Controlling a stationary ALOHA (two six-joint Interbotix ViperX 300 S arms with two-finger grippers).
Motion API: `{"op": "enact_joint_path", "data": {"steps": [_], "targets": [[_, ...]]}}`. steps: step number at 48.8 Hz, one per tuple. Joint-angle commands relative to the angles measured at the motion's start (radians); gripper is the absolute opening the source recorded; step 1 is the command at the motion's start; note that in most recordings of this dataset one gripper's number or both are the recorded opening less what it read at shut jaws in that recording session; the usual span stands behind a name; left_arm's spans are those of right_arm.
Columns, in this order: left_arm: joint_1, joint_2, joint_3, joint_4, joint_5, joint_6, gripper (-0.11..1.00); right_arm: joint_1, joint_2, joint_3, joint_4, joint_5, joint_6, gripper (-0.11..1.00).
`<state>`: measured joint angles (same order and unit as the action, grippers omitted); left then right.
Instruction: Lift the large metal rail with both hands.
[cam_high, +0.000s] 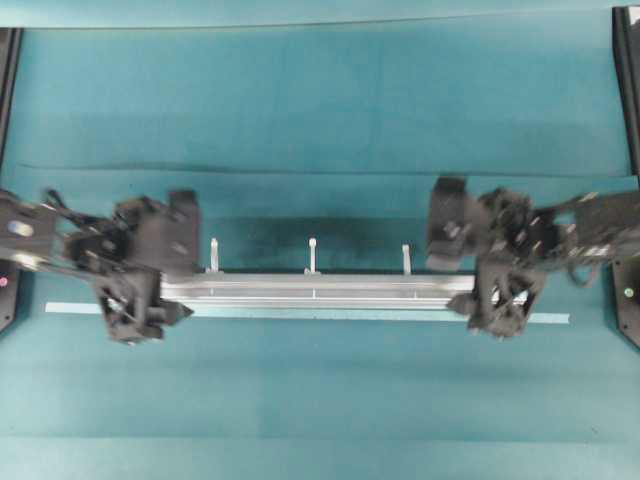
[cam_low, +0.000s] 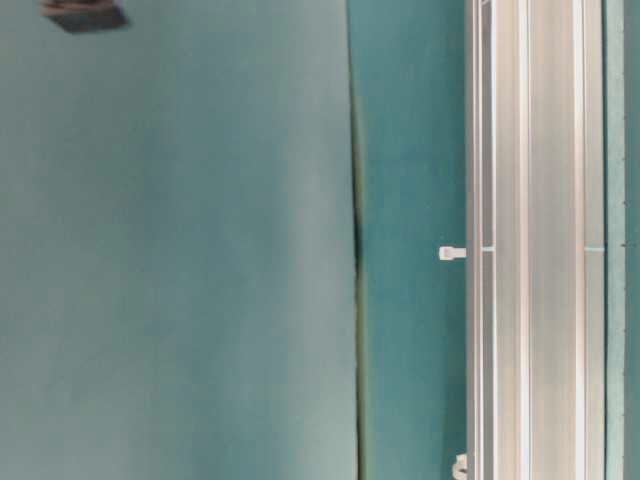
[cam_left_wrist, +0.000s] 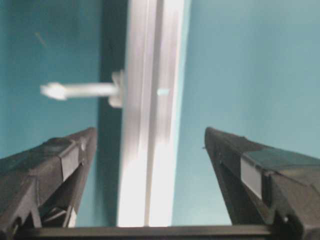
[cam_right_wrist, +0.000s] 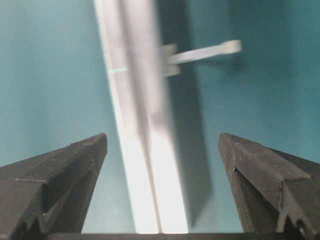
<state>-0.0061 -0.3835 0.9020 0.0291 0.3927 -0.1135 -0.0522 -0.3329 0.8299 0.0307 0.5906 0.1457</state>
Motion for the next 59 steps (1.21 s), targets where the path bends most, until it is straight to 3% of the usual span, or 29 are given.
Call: {"op": "enact_joint_path", "data": {"steps": [1, 9, 32, 47, 59], "targets": [[0.012, -0.091, -0.003, -0.002, 0.0, 0.002, 0.94, -0.025, -0.067, -0.014, -0.005, 0.002, 0.009, 0.94], [0.021, -0.227, 0.003, -0.002, 0.0, 0.0, 0.94, -0.054, -0.207, -0.009, -0.026, -0.017, 0.008, 0.94], [0.023, -0.555, 0.04, -0.002, -0.002, -0.012, 0.94, -0.064, -0.606, 0.089, -0.026, -0.163, 0.011, 0.94], [0.028, -0.719, 0.044, -0.002, -0.005, -0.012, 0.94, -0.104, -0.772, 0.147, -0.026, -0.242, 0.011, 0.94], [0.029, -0.787, 0.057, -0.002, -0.008, -0.014, 0.93, -0.178, -0.854, 0.161, -0.021, -0.318, 0.011, 0.92]]}}
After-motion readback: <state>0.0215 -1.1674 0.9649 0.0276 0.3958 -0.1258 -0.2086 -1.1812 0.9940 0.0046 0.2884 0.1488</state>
